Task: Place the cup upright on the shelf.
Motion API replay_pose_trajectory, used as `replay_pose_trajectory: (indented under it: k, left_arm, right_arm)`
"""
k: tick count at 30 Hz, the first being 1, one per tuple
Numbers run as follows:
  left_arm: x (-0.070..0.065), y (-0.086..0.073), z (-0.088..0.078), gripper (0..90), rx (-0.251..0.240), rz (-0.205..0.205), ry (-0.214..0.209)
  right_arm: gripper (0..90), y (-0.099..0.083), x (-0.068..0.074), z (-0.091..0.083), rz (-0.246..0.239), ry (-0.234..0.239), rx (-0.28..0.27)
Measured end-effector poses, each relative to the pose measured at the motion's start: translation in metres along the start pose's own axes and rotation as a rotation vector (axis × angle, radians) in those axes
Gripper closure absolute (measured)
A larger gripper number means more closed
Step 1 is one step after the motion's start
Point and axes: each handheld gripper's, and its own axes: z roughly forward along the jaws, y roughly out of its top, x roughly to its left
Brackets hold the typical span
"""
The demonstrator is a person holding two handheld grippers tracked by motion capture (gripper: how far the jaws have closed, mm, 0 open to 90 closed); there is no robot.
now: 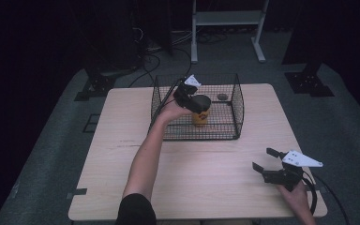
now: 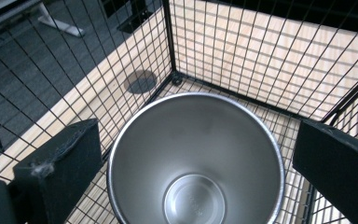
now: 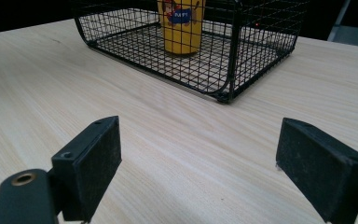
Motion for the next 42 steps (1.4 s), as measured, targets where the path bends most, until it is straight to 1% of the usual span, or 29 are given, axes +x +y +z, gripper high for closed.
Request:
replay_pose_trajectory:
  k: [2,5,7,11,14,18,20,28,32,36,39,42]
  left_arm:
    - [-0.001,0.001,-0.001,0.9,-0.007,0.001,-0.001]
    - [-0.003,0.002,-0.003,0.8,-0.004,0.016,0.000]
    - [-0.005,0.004,-0.005,0.8,-0.021,0.006,-0.005]
    - [-0.010,0.006,-0.009,0.9,-0.032,0.016,-0.008]
    - [-0.014,0.007,-0.011,0.9,-0.034,0.037,0.006]
    - [-0.016,0.007,-0.019,0.9,-0.069,0.028,0.015]
    - [-0.017,0.006,-0.023,0.9,-0.087,0.013,0.011]
    - [-0.021,0.002,-0.037,0.9,-0.112,0.014,0.008]
    - [-0.024,0.001,-0.041,0.9,-0.121,0.008,-0.003]
    - [-0.030,0.002,-0.046,0.9,-0.149,0.014,-0.016]
    - [-0.034,0.003,-0.048,0.9,-0.154,0.026,-0.023]
    - [-0.037,0.003,-0.052,0.9,-0.172,0.024,-0.040]
  right_arm:
    - [13.0,0.000,0.000,0.000,-0.001,0.001,-0.001]
    - [13.0,0.000,0.000,0.000,0.002,0.001,-0.002]
    - [13.0,0.000,0.000,0.000,0.002,0.003,-0.003]
    - [13.0,0.000,0.000,0.000,0.001,0.002,-0.002]
    - [13.0,0.000,0.000,0.000,-0.001,-0.002,0.000]
    - [13.0,0.000,0.001,0.000,-0.004,-0.011,0.003]
    - [13.0,0.000,0.001,0.000,-0.004,-0.014,0.003]
    - [13.0,0.000,0.001,0.000,-0.003,-0.014,0.005]
    - [13.0,0.000,0.001,0.000,0.001,-0.015,0.004]
    - [13.0,0.000,0.001,0.000,0.003,-0.017,0.004]
    - [13.0,0.000,0.001,0.000,-0.003,-0.018,0.007]
    - [13.0,0.000,0.001,0.000,-0.003,-0.018,0.007]
